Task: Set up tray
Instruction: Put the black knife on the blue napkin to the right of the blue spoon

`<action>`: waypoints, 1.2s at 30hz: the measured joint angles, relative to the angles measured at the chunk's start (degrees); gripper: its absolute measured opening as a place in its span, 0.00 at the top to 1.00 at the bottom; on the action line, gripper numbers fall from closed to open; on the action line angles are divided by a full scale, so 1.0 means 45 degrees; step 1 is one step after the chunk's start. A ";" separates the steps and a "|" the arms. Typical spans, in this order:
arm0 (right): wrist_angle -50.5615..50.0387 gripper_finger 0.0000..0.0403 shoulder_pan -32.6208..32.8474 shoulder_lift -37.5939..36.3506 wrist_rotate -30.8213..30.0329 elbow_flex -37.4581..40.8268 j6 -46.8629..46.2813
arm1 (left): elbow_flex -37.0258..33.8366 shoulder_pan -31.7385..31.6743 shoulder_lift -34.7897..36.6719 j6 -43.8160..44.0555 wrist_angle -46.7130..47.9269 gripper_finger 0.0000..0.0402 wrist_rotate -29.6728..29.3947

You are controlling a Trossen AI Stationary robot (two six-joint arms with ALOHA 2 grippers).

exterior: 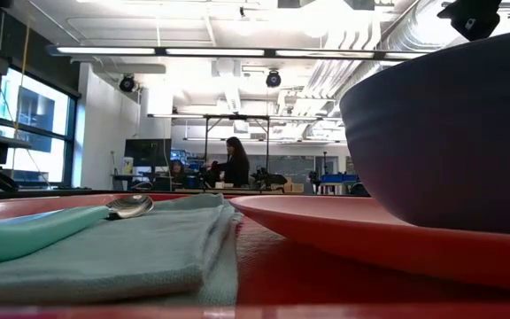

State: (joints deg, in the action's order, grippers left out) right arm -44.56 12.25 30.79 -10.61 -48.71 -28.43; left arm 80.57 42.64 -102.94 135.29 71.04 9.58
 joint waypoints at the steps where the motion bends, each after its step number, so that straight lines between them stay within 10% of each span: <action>1: -0.0071 0.66 0.0001 0.0000 0.0067 0.0002 -0.0027 | -0.0286 0.0119 0.0188 0.0004 -0.0210 0.60 -0.0284; 8: -0.0313 0.66 0.0002 0.0000 0.0215 0.0005 -0.0348 | -0.0292 0.0840 0.0424 0.0095 -0.0268 0.60 -0.4240; 13: -0.0333 0.66 0.0005 0.0000 -0.0479 0.0005 -0.0286 | -0.0299 0.0858 -0.0240 0.1687 -0.0389 0.60 -0.1875; 20: -0.0322 0.66 0.0005 0.0000 -0.1877 0.0005 -0.0176 | -0.0276 0.0763 -0.0554 0.1088 -0.1388 0.60 -0.3182; 28: 0.0176 0.66 0.0000 0.0000 -0.2708 0.0005 0.0376 | -0.0270 0.0781 0.0074 0.1323 0.1793 0.60 0.0780; 36: 0.0823 0.66 0.0000 0.0094 -0.3150 0.0005 0.0328 | -0.0445 0.1426 0.0260 -0.0567 0.2631 0.60 0.0042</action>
State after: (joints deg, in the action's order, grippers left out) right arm -40.86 12.25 31.21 -24.79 -48.69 -26.96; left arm 78.57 49.06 -101.77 132.74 82.88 9.77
